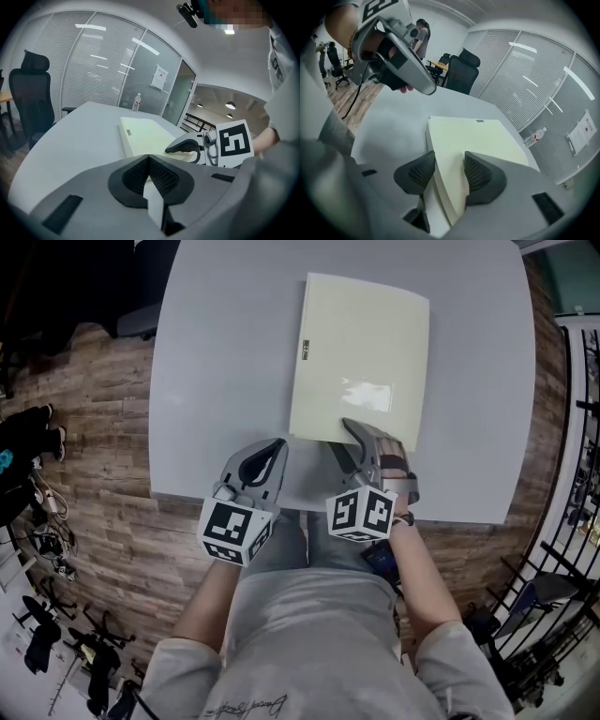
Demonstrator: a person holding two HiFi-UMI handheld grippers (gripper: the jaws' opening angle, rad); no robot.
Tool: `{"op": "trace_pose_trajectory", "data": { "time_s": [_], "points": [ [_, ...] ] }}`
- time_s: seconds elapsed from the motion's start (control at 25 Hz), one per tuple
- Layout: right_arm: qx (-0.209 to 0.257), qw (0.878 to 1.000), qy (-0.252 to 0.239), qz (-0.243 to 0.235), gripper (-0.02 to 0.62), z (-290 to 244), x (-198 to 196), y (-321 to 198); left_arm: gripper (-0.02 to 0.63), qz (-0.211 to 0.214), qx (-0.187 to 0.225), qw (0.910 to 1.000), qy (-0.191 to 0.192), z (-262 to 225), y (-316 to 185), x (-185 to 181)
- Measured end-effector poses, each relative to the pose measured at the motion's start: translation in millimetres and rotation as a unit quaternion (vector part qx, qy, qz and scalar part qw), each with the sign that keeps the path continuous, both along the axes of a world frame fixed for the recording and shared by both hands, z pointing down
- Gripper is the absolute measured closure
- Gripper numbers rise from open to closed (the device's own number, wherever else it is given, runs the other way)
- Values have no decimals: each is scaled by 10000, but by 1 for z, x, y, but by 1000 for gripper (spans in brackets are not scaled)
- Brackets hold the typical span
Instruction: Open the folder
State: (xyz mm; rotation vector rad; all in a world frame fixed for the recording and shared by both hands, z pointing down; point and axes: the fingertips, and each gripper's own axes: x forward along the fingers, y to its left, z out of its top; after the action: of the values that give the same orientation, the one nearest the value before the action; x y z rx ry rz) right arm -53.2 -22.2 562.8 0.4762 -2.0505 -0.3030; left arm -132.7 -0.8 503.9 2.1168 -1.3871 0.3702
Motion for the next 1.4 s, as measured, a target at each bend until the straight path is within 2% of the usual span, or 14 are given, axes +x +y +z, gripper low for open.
{"op": "trace_pose_trajectory", "data": {
  "time_s": [0.36, 0.56, 0.88, 1.2, 1.4],
  "points": [
    [-710, 9959, -540, 138, 415, -7, -2, 2, 597, 35, -56, 10000, 10, 5, 3, 2],
    [-822, 9929, -838, 168, 431, -15, -2, 4, 597, 53, -128, 9999, -4, 14, 5, 4],
    [-234, 9961, -831, 195, 525, -14, -5, 9, 597, 135, -150, 9998, -59, 33, -11, 12],
    [-89, 9944, -998, 328, 555, -15, -5, 8, 597, 252, -47, 9996, -154, 43, -25, 19],
    [-25, 9925, -1119, 498, 561, -20, -6, 6, 598, 265, 18, 9989, -394, 44, -28, 20]
  ]
}}
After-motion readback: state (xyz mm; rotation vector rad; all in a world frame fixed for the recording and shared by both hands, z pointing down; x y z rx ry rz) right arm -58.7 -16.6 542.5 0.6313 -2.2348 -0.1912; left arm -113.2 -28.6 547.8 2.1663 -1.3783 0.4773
